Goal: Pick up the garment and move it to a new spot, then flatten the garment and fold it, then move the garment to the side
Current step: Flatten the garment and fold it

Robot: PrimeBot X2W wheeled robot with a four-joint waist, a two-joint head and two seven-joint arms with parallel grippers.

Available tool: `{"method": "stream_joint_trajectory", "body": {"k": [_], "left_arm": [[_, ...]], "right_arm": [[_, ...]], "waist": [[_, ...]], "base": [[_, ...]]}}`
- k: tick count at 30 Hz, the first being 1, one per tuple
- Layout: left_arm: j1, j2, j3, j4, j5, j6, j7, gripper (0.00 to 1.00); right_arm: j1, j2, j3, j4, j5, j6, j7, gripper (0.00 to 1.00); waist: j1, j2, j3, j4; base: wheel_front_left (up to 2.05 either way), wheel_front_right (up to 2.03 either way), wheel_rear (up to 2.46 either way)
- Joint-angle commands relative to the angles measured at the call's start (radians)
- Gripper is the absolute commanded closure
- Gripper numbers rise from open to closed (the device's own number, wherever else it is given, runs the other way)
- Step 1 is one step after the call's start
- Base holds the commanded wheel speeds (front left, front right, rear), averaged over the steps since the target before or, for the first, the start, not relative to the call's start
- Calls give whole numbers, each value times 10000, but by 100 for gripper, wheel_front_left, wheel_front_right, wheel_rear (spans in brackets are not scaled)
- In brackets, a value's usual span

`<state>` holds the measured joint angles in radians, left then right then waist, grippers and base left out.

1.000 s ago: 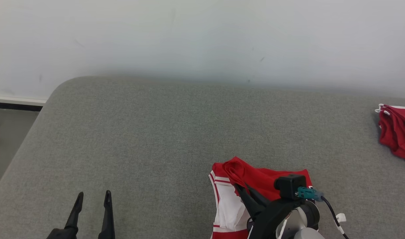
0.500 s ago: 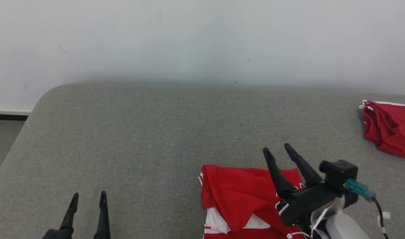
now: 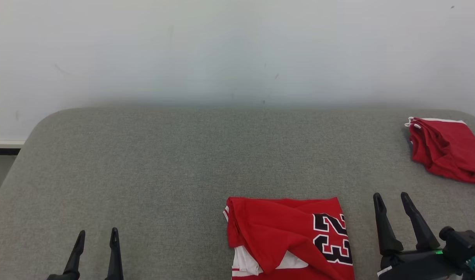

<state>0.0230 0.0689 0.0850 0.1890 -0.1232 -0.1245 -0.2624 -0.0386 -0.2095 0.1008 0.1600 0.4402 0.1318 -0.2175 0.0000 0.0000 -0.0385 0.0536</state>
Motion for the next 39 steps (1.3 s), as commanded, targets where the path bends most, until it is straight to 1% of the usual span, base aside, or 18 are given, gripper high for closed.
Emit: {"method": "stream_joint_trajectory", "body": {"k": [1, 13, 18, 21, 30, 34, 39], "left_arm": [[187, 3, 31, -59, 22, -42, -29, 0], [278, -57, 6, -147, 79, -59, -29, 0], [275, -106, -471, -57, 45, -70, -29, 0], [148, -133, -1196, 69, -128, -58, -29, 0], [-335, -33, -4087, 1053, -575, -62, 35, 0], [-594, -4, -4946, 1682, -888, -62, 96, 0], [-900, 19, -5754, 2337, -1150, -60, 69, 0]], "right_arm": [[247, 77, -97, -144, -118, -25, -139, 0], [1075, 572, -287, -274, -591, -25, -423, 0], [1118, 735, -291, -232, -730, -25, -474, 0], [1042, 718, -312, -212, -724, -25, -466, 0], [837, 715, -184, -113, -712, -25, -475, 0], [777, 742, -129, -85, -692, -25, -478, 0], [688, 745, -131, -87, -689, -25, -478, 0]], "waist": [[0, 0, -43, -52], [0, 0, -92, -113], [0, 0, -51, -163], [0, 0, -27, -241], [0, 0, 135, -645], [0, 0, 247, -913], [0, 0, 399, -1277]], "base": [[0, 0, 0], [0, 0, 0], [0, 0, 0], [0, 0, 0], [0, 0, 0], [0, 0, 0], [0, 0, 0]]}}
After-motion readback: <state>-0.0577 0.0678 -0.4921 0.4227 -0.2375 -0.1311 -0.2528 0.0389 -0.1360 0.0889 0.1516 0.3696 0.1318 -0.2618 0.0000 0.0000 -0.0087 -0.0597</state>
